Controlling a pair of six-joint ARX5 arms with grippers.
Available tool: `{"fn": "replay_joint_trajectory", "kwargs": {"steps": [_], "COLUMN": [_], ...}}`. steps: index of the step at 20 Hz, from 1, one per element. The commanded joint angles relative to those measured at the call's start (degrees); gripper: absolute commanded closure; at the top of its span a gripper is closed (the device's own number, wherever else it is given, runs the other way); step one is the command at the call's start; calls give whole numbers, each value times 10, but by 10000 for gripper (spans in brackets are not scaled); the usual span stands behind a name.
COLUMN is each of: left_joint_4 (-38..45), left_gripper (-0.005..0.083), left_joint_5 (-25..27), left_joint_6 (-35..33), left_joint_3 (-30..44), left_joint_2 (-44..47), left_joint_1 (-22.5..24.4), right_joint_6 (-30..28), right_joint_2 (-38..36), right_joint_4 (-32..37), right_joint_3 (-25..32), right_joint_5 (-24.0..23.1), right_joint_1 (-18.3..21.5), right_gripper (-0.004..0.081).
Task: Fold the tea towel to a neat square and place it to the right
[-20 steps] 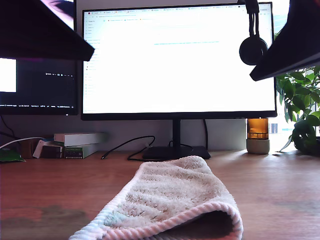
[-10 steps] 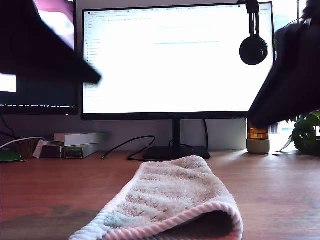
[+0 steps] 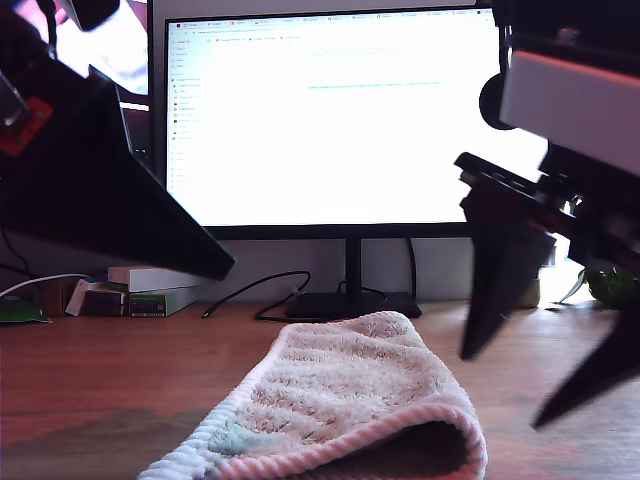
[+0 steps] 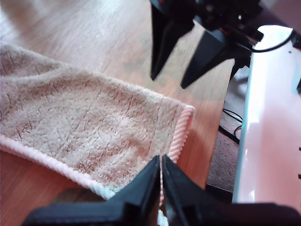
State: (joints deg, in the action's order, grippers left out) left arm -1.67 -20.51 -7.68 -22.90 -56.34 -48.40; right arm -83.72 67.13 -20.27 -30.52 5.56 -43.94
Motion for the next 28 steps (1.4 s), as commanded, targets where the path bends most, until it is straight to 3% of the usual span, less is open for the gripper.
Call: {"fn": "replay_joint_trajectory", "kwargs": {"steps": [1,8,13,21,28], "left_joint_4": [5,4,-1,-3,-4], "left_gripper": [783,783,783,783,783], "left_joint_5": [-1,-1,0,0,-1], "left_joint_6": [2,2,15,17,17], "left_joint_3": [7,7,7,7,7], "left_joint_2": [1,1,1,1,1], "left_joint_1": [-2,-2,-2,-2,-2], "right_joint_6": [-3,-3,-3,-4,-63], "right_joint_2": [0,15,56,95,129], "right_joint_4": [2,6,47,9,31], "right_joint_3": [6,6,6,6,5], "right_joint_5": [5,31,30,31,25], "right_joint_1": [-9,-52,-58,-82,-85], "right_gripper": [334,349,354,420,478]}}
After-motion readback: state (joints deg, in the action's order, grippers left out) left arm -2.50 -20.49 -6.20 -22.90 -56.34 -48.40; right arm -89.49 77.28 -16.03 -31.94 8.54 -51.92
